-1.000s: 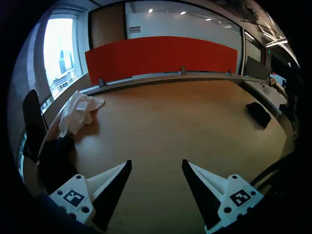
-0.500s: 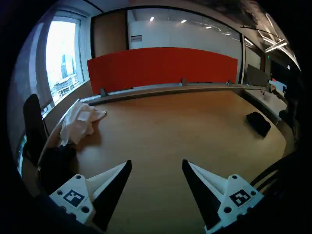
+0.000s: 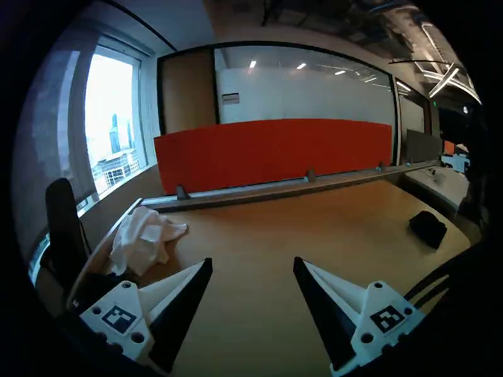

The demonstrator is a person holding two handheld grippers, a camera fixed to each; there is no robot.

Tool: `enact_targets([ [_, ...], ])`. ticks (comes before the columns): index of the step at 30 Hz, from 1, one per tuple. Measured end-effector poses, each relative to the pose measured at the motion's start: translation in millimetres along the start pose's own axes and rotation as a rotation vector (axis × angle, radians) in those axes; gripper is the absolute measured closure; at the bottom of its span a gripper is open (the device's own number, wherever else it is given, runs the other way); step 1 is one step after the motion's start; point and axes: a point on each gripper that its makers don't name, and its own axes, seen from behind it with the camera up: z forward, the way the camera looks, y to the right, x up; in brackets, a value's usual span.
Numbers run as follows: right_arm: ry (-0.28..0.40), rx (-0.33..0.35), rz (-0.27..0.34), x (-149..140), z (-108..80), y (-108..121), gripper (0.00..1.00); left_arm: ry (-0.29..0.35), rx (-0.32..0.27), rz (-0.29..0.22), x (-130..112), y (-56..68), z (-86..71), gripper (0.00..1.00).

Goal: Fold towel

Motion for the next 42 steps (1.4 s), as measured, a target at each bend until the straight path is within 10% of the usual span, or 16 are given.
enact_targets([
  [24,0.057,0.067,0.029,39.4,7.0,-81.7,0.00,0.198,0.050,-0.054,82.3,-34.6,29.2,0.04],
  [42,0.096,0.081,0.074,57.4,8.4,-135.5,0.00,0.271,0.064,-0.098,101.9,-46.4,23.4,0.04],
])
